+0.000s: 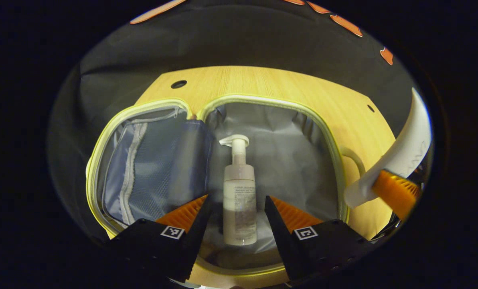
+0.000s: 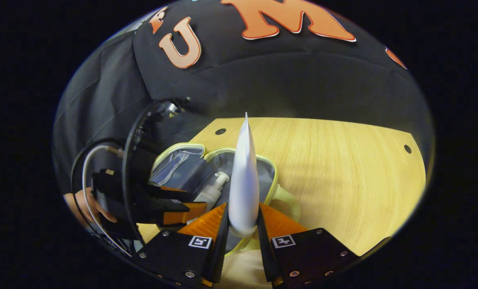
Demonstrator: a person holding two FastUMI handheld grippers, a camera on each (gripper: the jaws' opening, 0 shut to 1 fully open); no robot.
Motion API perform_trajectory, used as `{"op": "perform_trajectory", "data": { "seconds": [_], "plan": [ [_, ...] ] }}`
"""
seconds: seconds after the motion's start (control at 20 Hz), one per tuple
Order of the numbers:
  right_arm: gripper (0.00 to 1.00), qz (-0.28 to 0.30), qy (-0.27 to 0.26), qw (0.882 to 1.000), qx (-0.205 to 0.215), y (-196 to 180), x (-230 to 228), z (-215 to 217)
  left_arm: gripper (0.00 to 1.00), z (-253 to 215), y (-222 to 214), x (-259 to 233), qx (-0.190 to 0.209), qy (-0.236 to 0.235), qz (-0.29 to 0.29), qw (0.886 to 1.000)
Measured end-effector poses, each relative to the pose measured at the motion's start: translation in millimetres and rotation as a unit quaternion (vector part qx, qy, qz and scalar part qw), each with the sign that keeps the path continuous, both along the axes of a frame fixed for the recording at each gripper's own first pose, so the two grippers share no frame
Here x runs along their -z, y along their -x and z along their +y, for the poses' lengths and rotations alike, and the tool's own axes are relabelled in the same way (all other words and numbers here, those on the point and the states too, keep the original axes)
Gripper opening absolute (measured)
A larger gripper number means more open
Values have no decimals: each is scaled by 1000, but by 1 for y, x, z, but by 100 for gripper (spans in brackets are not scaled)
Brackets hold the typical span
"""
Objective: First open the suitcase, pack the skin care products into it, and then close the suitcase.
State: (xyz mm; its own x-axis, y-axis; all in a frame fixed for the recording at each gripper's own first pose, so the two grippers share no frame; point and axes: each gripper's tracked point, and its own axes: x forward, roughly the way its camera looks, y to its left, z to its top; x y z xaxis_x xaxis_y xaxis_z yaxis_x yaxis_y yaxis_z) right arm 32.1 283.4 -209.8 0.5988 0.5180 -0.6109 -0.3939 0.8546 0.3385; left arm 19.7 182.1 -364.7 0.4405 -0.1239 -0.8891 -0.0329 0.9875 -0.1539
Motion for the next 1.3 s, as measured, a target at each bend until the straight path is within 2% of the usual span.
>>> {"op": "perform_trajectory", "data": {
  "seconds": [0.3, 0.55, 0.65, 0.8, 1.0, 1.15, 1.25, 1.3],
  "plan": [
    [40, 63, -4, 998, -9, 9, 28, 25, 86, 56, -8, -56, -52, -59, -95, 992],
    [40, 130, 2, 992, -6, 15, 46, 22, 86, 127, -1, -99, -138, -86, -156, 974],
    [40, 160, 5, 987, 1, 17, 52, 21, 86, 158, 8, -98, -178, -84, -157, 968],
    [40, 192, 15, 981, 18, 15, 57, 16, 86, 203, 21, -90, -219, -86, -152, 960],
    [40, 256, 14, 964, 70, 6, 69, 19, 86, 262, 36, -69, -274, -99, -136, 947],
    [40, 311, 13, 945, 101, 4, 79, 19, 86, 295, 43, -43, -281, -111, -118, 946],
    [40, 321, 16, 940, 118, -1, 83, 20, 86, 323, 43, -20, -288, -111, -110, 945],
    [36, 317, 18, 940, 128, -2, 84, 21, 86, 333, 41, -7, -298, -107, -107, 943]
  ]
}}
